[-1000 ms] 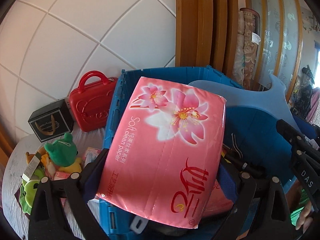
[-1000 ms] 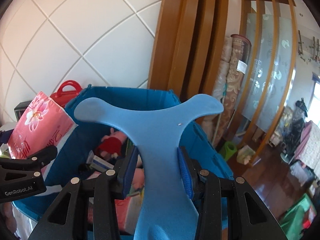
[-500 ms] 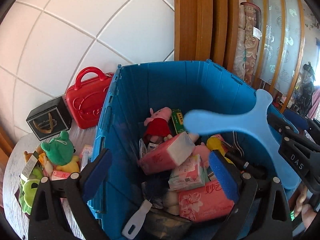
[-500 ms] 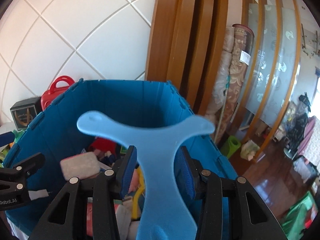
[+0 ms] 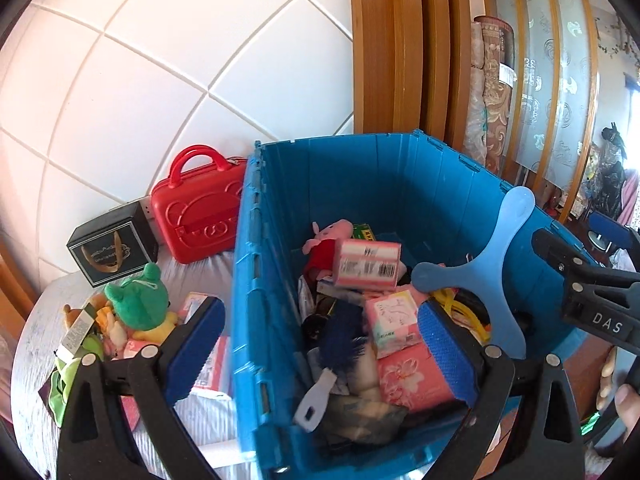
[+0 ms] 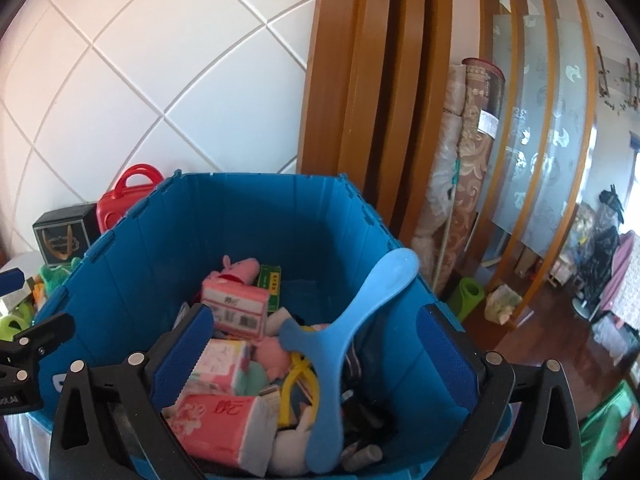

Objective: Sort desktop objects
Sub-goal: 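Carry both items over the blue bin and open both grippers to drop them, then return both grippers to the table toward the white roller and tissue pack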

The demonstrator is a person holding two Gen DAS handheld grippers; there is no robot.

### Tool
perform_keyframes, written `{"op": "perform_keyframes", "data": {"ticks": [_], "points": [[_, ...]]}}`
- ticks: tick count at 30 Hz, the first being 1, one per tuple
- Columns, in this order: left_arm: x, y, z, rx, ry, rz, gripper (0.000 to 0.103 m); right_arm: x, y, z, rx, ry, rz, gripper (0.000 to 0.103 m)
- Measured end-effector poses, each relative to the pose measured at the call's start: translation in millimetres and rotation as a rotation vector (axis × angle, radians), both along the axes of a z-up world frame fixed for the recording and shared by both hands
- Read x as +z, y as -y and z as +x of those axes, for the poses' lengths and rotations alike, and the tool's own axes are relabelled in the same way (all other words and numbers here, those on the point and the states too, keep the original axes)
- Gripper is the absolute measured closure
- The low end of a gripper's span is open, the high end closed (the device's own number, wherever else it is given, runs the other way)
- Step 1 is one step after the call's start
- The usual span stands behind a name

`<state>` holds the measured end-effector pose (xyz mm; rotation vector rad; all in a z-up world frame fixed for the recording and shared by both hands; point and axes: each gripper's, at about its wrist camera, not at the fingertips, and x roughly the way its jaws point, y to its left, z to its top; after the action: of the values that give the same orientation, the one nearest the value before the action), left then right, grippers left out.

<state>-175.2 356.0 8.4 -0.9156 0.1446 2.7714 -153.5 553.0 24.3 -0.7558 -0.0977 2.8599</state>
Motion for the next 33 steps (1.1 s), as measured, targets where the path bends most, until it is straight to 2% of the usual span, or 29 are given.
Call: {"op": "perform_keyframes", "data": {"ticks": [8, 15, 22, 29, 33], "points": [[-5.9, 61.0, 26.2, 0.046, -0.007, -0.004, 0.005, -5.1, 54.3, 24.1, 0.102, 0.002, -0.012, 0.000], [-20.9, 141.8, 53.3, 0.110, -0.021, -0.034, 0.005, -4.7, 131.4, 53.5, 0.223, -0.048, -0.032, 0.000], [-52.3, 226.9, 65.0, 0.205, 0.063, -0.030, 0.005, -18.3, 221.6, 56.5, 0.368, -0.016, -0.035, 0.000], [-95.8, 301.3, 69.9, 0.312, 0.174, -0.049, 0.005, -50.8, 300.6, 52.9, 0.479, 0.079, -0.031, 0.000], [-123.0, 335.1, 66.7, 0.362, 0.237, -0.038, 0.005, -73.7, 328.7, 45.4, 0.514, 0.144, -0.039, 0.000]]}}
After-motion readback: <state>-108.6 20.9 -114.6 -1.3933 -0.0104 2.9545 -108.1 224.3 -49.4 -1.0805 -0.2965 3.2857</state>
